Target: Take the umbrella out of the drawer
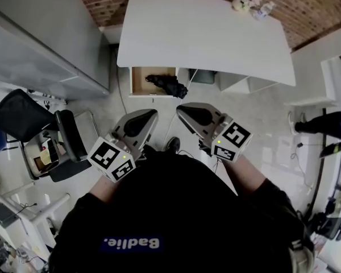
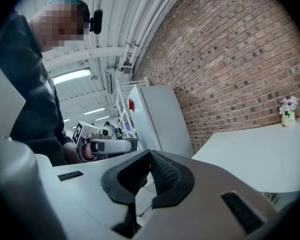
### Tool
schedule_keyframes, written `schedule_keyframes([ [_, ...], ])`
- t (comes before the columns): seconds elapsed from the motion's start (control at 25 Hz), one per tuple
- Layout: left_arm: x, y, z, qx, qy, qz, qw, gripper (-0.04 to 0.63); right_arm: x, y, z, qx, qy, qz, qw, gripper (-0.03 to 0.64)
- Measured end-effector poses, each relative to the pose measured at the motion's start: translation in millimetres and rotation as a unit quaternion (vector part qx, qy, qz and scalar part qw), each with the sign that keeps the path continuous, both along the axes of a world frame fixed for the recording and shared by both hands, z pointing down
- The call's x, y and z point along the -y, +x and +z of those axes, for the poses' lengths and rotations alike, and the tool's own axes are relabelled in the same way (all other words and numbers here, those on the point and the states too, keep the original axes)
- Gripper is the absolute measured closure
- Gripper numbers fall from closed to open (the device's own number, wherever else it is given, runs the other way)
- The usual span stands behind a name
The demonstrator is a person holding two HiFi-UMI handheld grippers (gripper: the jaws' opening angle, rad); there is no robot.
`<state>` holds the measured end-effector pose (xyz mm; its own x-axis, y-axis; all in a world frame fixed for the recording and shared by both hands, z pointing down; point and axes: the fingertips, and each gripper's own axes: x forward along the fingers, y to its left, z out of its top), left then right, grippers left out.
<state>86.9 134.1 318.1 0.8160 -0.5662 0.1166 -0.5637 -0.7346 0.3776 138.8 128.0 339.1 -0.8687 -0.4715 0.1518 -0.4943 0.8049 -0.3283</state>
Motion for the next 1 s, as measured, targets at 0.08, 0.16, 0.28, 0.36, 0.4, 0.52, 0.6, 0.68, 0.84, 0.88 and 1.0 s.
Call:
schedule_keyframes([
  [0.08, 1.9, -3.0, 2.3, 0.0, -0.003, -0.004, 1.0, 0.598, 2.7, 0.5, 6.0, -0.005, -0.006, -0.003, 1.0, 0.587],
  [0.16, 4.9, -8.3, 5.2, -0.001, -0.009, -0.006, 0.9999, 0.597, 8.2, 0.3, 12.2, -0.009, -0.013, 0.002, 1.0, 0.586],
  [0.28, 14.3, -18.1, 10.2, -0.003, -0.014, -0.001, 0.9999, 0.597, 21.5, -4.4, 20.6, -0.019, -0.016, 0.011, 1.0, 0.586],
  [0.36, 24.3, -27.5, 14.6, -0.004, -0.015, 0.002, 0.9999, 0.597, 32.8, -12.1, 26.3, -0.026, -0.015, 0.017, 0.999, 0.586],
  [0.4, 30.3, -32.5, 16.2, -0.005, -0.016, 0.004, 0.9999, 0.597, 39.2, -16.5, 28.2, -0.03, -0.014, 0.022, 0.999, 0.586],
  [0.52, 47.6, -46.9, 14.8, -0.01, -0.012, 0.014, 0.9998, 0.597, 57.7, -30.5, 31.0, -0.038, -0.014, 0.042, 0.998, 0.586],
  [0.6, 58.7, -57.6, 10.9, -0.013, -0.007, 0.023, 0.9996, 0.598, 68.4, -40.3, 33.7, -0.048, -0.016, 0.053, 0.997, 0.586],
  [0.68, 72.1, -70.4, 7.6, -0.016, -0.003, 0.031, 0.9994, 0.598, 80.6, -49.6, 39.5, -0.067, -0.016, 0.064, 0.996, 0.586],
  [0.84, 99.1, -96.9, 5.6, -0.027, -0.001, 0.042, 0.9988, 0.597, 103.2, -67.4, 63.5, -0.126, -0.017, 0.073, 0.989, 0.586],
  [0.88, 104.8, -102.4, 6.7, -0.029, -0.001, 0.047, 0.9985, 0.597, 108.4, -71.3, 71.1, -0.141, -0.016, 0.074, 0.987, 0.586],
  [1.0, 118.7, -117.6, 13.7, -0.03, -0.006, 0.061, 0.9977, 0.598, 123.3, -83.8, 92.1, -0.173, -0.019, 0.079, 0.982, 0.585],
])
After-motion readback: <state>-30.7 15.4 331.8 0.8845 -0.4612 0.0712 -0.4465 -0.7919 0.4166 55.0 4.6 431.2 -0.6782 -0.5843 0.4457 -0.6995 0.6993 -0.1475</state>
